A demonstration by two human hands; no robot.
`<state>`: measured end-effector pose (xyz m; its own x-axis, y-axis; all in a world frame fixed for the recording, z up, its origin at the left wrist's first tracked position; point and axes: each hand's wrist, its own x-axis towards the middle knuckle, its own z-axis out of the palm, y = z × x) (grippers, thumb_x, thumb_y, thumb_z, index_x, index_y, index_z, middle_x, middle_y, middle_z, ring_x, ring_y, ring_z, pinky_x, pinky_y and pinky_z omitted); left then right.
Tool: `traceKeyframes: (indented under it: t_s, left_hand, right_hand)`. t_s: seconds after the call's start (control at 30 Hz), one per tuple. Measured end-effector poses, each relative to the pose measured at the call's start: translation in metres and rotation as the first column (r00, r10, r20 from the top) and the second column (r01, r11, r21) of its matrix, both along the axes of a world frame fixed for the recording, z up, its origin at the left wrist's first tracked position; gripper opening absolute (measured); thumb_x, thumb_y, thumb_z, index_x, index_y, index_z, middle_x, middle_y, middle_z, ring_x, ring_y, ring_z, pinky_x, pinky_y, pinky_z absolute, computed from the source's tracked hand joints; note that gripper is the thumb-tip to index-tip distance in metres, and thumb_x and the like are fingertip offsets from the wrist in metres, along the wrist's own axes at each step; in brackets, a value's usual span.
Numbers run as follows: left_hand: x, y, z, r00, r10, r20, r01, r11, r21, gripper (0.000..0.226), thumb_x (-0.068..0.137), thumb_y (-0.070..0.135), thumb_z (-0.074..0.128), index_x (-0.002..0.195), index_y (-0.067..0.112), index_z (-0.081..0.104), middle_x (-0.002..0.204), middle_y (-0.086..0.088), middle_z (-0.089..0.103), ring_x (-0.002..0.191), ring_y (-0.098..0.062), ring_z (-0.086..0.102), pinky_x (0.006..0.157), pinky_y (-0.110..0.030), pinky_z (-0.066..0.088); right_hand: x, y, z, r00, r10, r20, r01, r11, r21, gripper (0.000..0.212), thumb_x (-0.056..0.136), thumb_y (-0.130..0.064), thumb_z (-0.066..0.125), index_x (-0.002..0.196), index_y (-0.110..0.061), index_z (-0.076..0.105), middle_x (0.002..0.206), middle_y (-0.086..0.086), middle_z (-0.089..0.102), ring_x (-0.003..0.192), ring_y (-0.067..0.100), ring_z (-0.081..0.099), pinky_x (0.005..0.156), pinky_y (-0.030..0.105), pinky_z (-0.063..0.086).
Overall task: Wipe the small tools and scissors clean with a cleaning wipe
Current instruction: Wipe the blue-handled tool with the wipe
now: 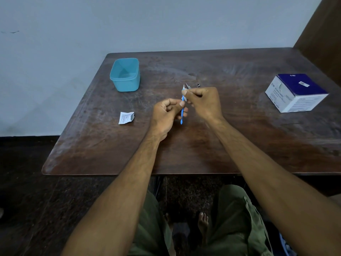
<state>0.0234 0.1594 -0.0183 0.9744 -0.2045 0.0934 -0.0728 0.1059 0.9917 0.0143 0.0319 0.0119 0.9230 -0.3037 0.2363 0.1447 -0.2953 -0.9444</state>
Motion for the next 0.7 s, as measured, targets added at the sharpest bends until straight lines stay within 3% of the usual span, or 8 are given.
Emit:
traceKeyframes:
  t_s: [0.13, 0.27, 0.43, 0.57, 0.7]
  left_hand:
    - [0.0, 0.001, 0.0, 1.0, -0.002, 0.008, 0.002, 1.0, 0.007, 0.007, 0.092, 0.01, 0.063, 0.092, 0.004, 0.067, 0.067, 0.0, 0.071, 0.059, -0.009, 0.066, 0.054, -0.017, 0.049]
    - [0.001, 0.001, -0.001, 1.0, 0.007, -0.005, -0.007, 1.0, 0.006, 0.007, 0.092, 0.009, 0.063, 0.091, 0.003, 0.066, 0.067, -0.003, 0.071, 0.058, -0.01, 0.066, 0.052, -0.017, 0.049]
    - [0.0, 0.0, 0.0, 1.0, 0.02, -0.007, -0.02, 1.0, 0.003, 0.007, 0.092, 0.009, 0.063, 0.09, 0.004, 0.067, 0.067, -0.003, 0.07, 0.056, -0.008, 0.065, 0.05, -0.017, 0.048]
    - [-0.001, 0.0, 0.001, 1.0, 0.007, -0.002, -0.007, 1.0, 0.028, 0.006, 0.091, 0.008, 0.064, 0.088, 0.004, 0.066, 0.067, -0.003, 0.07, 0.055, -0.008, 0.064, 0.05, -0.017, 0.048]
    - [-0.001, 0.001, 0.001, 1.0, 0.016, -0.008, -0.016, 0.999, 0.035, 0.008, 0.091, 0.009, 0.064, 0.091, 0.001, 0.066, 0.068, -0.003, 0.07, 0.056, -0.009, 0.064, 0.051, -0.018, 0.049]
  right_hand:
    - [0.001, 0.006, 0.004, 0.999, 0.022, -0.05, -0.016, 0.993, 0.119, 0.018, 0.088, -0.018, 0.067, 0.077, -0.006, 0.075, 0.06, -0.004, 0.064, 0.055, 0.001, 0.056, 0.057, 0.017, 0.049]
    - [0.005, 0.004, 0.007, 0.993, 0.04, -0.109, -0.018, 0.981, 0.192, 0.017, 0.087, -0.024, 0.07, 0.072, -0.016, 0.072, 0.063, -0.001, 0.063, 0.059, 0.005, 0.057, 0.057, 0.019, 0.047]
    - [-0.002, 0.001, 0.006, 0.985, 0.089, -0.146, -0.057, 0.977, 0.208, 0.015, 0.085, -0.021, 0.072, 0.077, -0.008, 0.072, 0.066, 0.001, 0.063, 0.054, 0.001, 0.051, 0.052, 0.013, 0.042]
    - [0.001, 0.0, 0.012, 0.987, 0.037, -0.159, 0.001, 0.973, 0.231, 0.017, 0.084, -0.024, 0.072, 0.07, -0.014, 0.071, 0.06, -0.008, 0.064, 0.054, 0.0, 0.054, 0.052, 0.013, 0.042]
    - [0.0, 0.004, 0.011, 0.985, 0.025, -0.17, 0.019, 0.968, 0.252, 0.016, 0.084, -0.024, 0.072, 0.07, -0.016, 0.07, 0.063, -0.005, 0.064, 0.055, 0.0, 0.055, 0.051, 0.014, 0.043]
